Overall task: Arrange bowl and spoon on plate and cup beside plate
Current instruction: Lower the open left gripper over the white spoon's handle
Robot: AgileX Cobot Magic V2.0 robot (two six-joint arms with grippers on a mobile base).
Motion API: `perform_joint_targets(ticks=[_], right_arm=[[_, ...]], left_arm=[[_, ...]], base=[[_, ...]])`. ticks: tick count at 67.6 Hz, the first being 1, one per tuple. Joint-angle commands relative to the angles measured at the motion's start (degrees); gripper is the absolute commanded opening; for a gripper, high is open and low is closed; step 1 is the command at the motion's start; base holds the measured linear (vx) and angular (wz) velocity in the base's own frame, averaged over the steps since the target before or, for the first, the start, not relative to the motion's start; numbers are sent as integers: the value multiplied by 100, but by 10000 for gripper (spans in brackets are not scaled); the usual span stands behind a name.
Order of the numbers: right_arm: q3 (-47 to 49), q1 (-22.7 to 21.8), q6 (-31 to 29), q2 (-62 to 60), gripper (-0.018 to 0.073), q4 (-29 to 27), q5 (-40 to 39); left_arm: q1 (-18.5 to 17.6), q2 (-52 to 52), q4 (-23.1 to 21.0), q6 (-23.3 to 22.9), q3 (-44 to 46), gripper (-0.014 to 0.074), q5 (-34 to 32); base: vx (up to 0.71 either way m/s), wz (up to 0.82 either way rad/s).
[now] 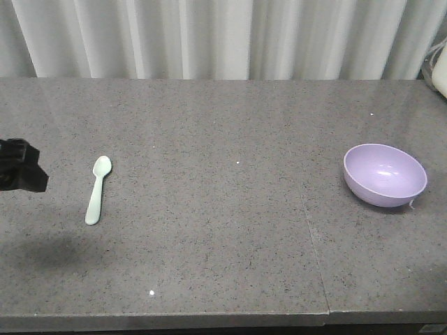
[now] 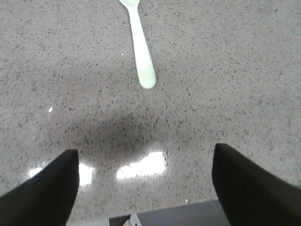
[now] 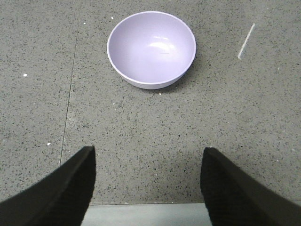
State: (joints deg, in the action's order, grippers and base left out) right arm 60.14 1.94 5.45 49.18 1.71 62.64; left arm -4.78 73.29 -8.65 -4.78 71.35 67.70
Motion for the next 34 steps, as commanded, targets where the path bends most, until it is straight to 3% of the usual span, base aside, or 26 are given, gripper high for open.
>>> perform_joint_targets(ticks=[1, 15, 34], right_arm=[[164, -37, -48, -21, 472, 68, -330], [164, -37, -48, -21, 472, 68, -330], [164, -37, -48, -21, 472, 36, -336]], left_arm=[[-4, 322, -123, -126, 431, 551, -68], [-49, 1188, -98, -336, 1130, 537, 95], [-650, 2081, 622, -843, 1952, 533, 293]], base=[[0, 0], [0, 0], [0, 0]])
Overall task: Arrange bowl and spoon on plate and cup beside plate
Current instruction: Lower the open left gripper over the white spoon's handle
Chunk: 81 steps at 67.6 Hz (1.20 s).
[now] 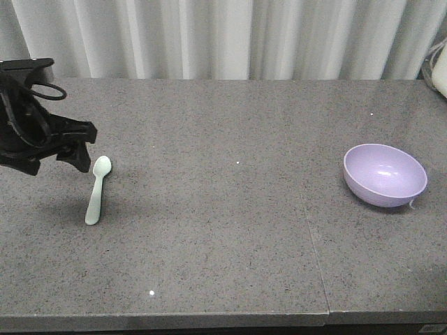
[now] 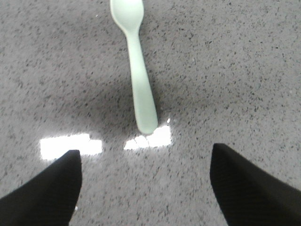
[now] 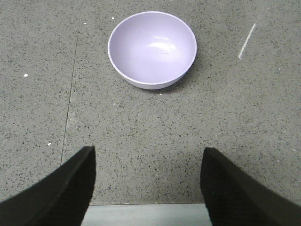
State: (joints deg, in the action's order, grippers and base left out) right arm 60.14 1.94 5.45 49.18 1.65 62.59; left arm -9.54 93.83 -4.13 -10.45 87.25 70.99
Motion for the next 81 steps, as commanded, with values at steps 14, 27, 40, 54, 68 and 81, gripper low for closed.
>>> perform_joint_targets(ticks=[14, 27, 40, 54, 68, 81], right_arm=[[164, -37, -48, -21, 472, 42, -331], [164, -37, -48, -21, 472, 42, -331], [164, -37, -48, -21, 472, 42, -331], [164, -37, -48, -21, 472, 42, -331], [164, -37, -48, -21, 472, 42, -331], [164, -37, -48, -21, 472, 30, -331]], left_arm=[[-270, 549, 219, -429, 767, 533, -42], [-270, 924, 296, -524, 767, 533, -216], [-255, 1232, 485, -621, 767, 533, -548], [-255, 1382, 490, -715, 773, 533, -928], [-255, 1554, 630, -715, 767, 533, -954], [-255, 1720, 635, -795, 767, 533, -977]], base=[[0, 0], [0, 0], [0, 0], [0, 0], [0, 0], [0, 0]])
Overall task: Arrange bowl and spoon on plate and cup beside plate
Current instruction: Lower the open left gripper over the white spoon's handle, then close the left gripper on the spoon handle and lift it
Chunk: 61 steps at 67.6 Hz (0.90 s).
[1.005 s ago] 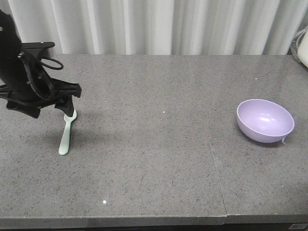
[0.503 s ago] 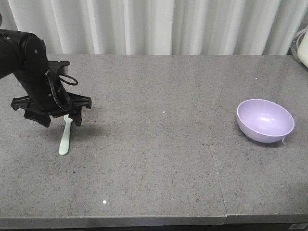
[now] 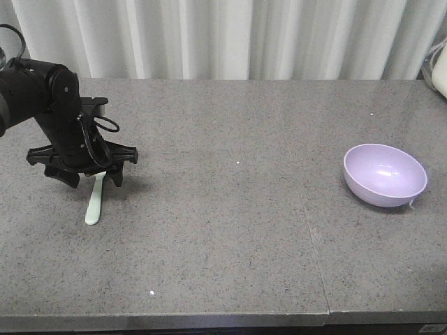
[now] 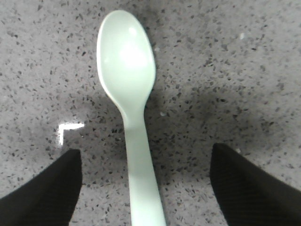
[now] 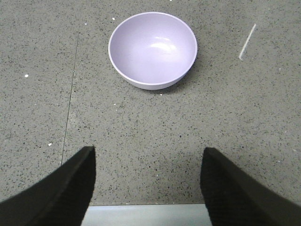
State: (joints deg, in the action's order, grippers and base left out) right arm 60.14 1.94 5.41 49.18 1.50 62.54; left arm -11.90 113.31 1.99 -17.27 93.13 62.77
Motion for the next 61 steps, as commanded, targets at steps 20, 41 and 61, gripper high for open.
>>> perform_joint_targets(ticks=[20, 41, 61], right_arm=[[164, -37, -44, -21, 472, 46, -325], [164, -37, -44, -21, 472, 46, -325], [164, -37, -39, -21, 472, 46, -325]], left_arm=[[-19, -27, 18, -133, 179, 533, -141], [-19, 2, 18, -133, 179, 491, -1], [-19, 2, 18, -139, 179, 183, 137]], base=[[0, 0], [0, 0], [0, 0]])
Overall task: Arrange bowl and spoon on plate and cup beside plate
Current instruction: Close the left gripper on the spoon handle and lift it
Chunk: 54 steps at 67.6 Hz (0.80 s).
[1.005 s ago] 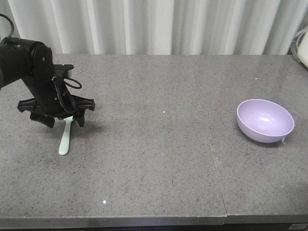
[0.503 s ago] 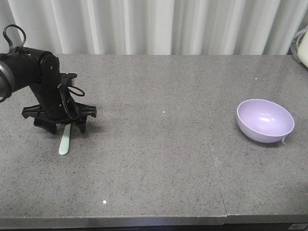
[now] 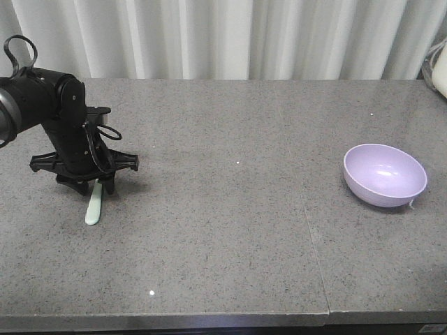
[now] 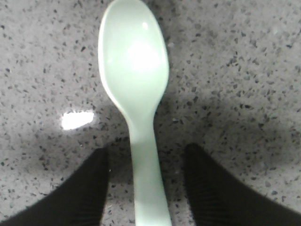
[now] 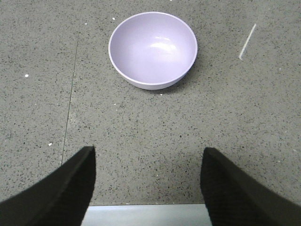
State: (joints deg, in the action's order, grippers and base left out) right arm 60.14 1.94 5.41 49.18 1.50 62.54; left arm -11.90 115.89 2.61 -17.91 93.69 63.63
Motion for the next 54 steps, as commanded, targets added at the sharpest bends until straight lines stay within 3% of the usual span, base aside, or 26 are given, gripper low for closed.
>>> perform_joint_targets(ticks=[1, 10, 29, 54], right_arm=[[164, -37, -39, -21, 472, 46, -325], [164, -37, -39, -21, 472, 46, -325], [164, -37, -39, -21, 472, 46, -325], [164, -37, -25, -21, 472, 46, -325]], left_arm=[[-19, -256, -45, -75, 124, 163, 50], [-19, -256, -45, -69, 124, -9, 43], [-19, -460, -5, 30, 124, -8, 71], [-26, -1913, -31, 114, 124, -8, 307]], base=[[0, 0], [0, 0], [0, 0], [0, 0]])
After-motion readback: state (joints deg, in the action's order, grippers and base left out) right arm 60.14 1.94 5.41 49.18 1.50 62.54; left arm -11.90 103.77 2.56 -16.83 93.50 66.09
